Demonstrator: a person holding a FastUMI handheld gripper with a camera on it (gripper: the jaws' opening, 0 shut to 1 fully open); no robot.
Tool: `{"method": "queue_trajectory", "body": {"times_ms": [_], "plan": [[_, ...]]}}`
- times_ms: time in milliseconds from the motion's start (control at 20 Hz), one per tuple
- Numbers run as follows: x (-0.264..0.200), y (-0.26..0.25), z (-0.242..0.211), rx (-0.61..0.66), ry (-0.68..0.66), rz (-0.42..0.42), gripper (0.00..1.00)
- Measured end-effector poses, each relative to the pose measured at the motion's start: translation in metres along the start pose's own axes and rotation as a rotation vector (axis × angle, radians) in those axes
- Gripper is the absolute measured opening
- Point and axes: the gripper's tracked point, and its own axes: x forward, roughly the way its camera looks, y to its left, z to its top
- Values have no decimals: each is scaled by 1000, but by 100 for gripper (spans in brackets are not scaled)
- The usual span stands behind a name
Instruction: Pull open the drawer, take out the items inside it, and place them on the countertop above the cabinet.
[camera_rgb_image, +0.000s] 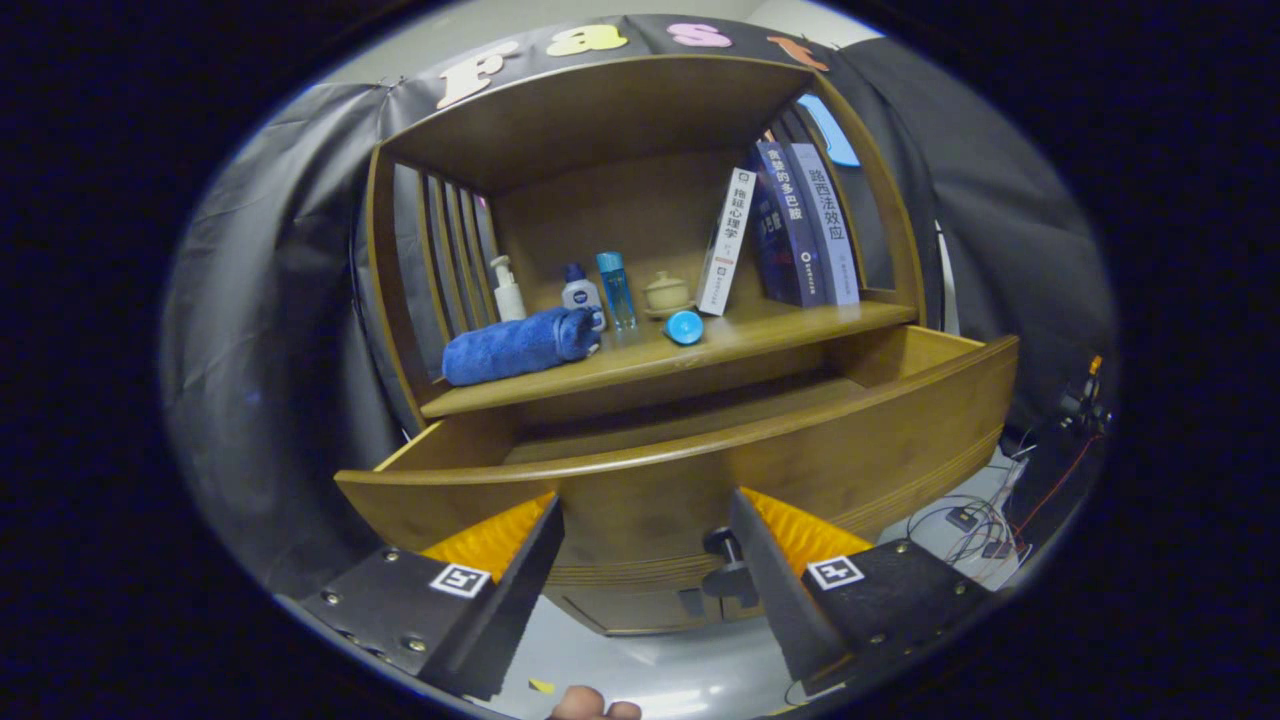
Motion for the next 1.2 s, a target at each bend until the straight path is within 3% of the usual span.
{"method": "queue_trajectory", "body": {"times_ms": [1200], "plan": [[80,-1,8,8,46,-14,100]]}}
